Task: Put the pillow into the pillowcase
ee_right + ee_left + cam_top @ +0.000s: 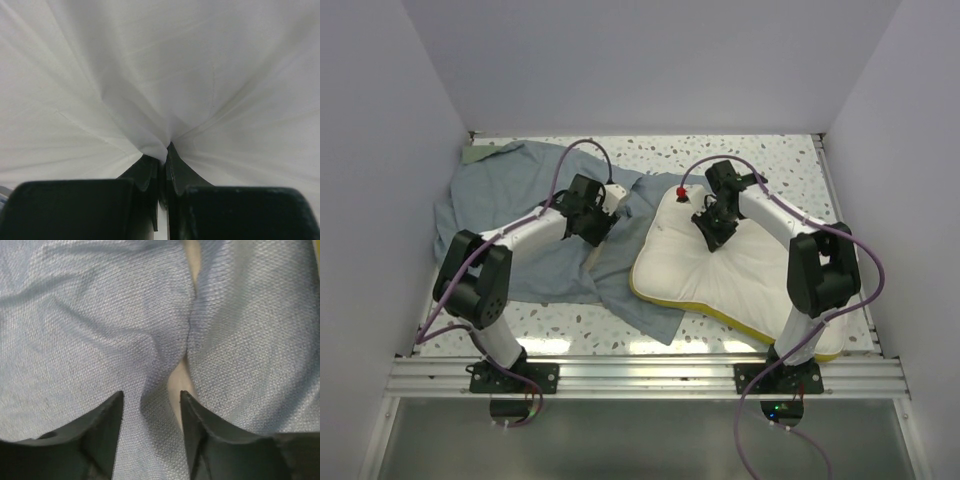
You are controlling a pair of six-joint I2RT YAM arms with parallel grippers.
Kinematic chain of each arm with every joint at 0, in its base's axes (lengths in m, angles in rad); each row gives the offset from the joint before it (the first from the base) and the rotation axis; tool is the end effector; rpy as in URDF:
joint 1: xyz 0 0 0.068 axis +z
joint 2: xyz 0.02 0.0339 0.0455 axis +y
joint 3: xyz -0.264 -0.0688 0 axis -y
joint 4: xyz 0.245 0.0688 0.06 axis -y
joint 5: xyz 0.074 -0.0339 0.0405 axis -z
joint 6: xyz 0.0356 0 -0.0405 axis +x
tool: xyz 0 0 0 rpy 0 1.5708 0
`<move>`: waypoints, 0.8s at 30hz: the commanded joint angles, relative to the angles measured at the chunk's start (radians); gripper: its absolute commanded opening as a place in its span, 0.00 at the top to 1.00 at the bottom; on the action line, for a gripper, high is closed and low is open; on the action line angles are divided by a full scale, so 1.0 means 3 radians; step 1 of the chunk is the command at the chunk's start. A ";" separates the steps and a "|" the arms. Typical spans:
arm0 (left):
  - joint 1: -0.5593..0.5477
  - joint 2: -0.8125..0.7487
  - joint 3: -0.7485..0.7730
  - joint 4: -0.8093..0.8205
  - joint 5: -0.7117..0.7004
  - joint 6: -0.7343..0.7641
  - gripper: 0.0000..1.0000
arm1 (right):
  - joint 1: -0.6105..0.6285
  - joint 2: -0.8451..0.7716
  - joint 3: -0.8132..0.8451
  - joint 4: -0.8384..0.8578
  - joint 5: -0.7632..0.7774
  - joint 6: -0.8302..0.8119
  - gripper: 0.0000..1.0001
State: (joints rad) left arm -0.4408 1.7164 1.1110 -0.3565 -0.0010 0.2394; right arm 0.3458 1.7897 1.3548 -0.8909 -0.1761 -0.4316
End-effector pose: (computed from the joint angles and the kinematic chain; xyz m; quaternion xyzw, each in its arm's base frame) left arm 0.3225 -0.1521 0.1947 0.3181 0.8994 -0.0297 0.2983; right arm 0.3283 0.1249 0.2166 -0.3846 0.9108 0.0820 0.1253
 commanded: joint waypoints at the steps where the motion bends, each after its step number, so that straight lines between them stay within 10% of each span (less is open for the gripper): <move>1: -0.0008 -0.0067 0.0172 0.0160 0.0259 0.0015 0.42 | -0.0018 -0.0167 -0.0032 -0.0139 -0.0057 -0.0018 1.00; 16: -0.0085 0.0603 0.0464 -0.0008 0.0013 0.0127 0.41 | -0.0018 -0.0116 0.0035 -0.0190 -0.0073 -0.0018 1.00; 24: 0.0063 0.0400 0.0530 -0.0115 -0.0247 0.0087 0.77 | -0.0038 -0.0157 -0.0042 -0.0144 -0.0017 -0.0064 1.00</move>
State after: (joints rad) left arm -0.4530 1.8965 1.2232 -0.3660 -0.0387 0.2550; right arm 0.3454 1.7855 1.3537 -0.8936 -0.1783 -0.4339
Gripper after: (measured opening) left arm 0.249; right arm 0.039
